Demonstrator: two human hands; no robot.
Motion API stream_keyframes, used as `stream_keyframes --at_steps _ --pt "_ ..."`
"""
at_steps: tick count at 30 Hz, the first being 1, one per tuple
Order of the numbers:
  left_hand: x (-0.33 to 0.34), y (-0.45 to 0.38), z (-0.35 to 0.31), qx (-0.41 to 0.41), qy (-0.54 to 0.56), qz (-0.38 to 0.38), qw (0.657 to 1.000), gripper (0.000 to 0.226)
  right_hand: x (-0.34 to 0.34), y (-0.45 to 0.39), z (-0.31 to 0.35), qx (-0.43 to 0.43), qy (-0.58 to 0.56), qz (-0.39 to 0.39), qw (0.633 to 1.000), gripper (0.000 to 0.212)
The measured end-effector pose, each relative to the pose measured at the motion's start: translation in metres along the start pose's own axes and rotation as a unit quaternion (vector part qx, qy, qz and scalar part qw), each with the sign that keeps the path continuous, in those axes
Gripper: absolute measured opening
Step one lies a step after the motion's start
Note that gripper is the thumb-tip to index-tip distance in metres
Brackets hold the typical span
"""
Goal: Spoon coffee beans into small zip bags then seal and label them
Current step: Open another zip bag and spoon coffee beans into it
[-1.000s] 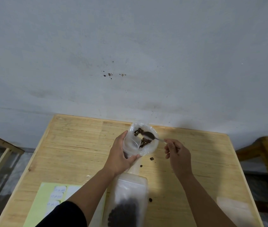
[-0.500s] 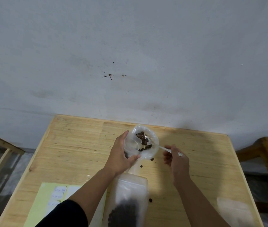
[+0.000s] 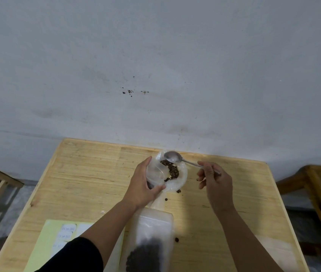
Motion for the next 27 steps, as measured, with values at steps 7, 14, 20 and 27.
stream_keyframes --at_steps 7,14,20,27 --pt "0.0 0.001 -0.003 0.003 0.004 -0.005 1.0 0.098 -0.001 0.029 -0.046 0.048 0.086 0.018 0.995 0.022" --pt "0.005 -0.001 -0.009 0.011 -0.007 -0.004 1.0 0.096 0.018 0.059 -0.074 0.208 -0.059 -0.026 0.976 0.024" --pt "0.0 -0.002 -0.005 0.006 -0.012 -0.004 1.0 0.096 0.023 0.063 -0.079 0.265 -0.109 -0.069 0.956 0.025" --pt "0.002 -0.001 -0.006 0.007 -0.01 -0.001 1.0 0.094 0.006 0.043 -0.063 0.225 -0.099 -0.108 0.963 0.028"
Point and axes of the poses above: each hand's wrist, its own y-axis away from the middle knuckle, its own x-axis out of the palm, z = x × y, the point moved 8 cm from there along -y, towards the middle knuckle, and after that the axes turned 14 degrees about -x, right-handed, at the moved point
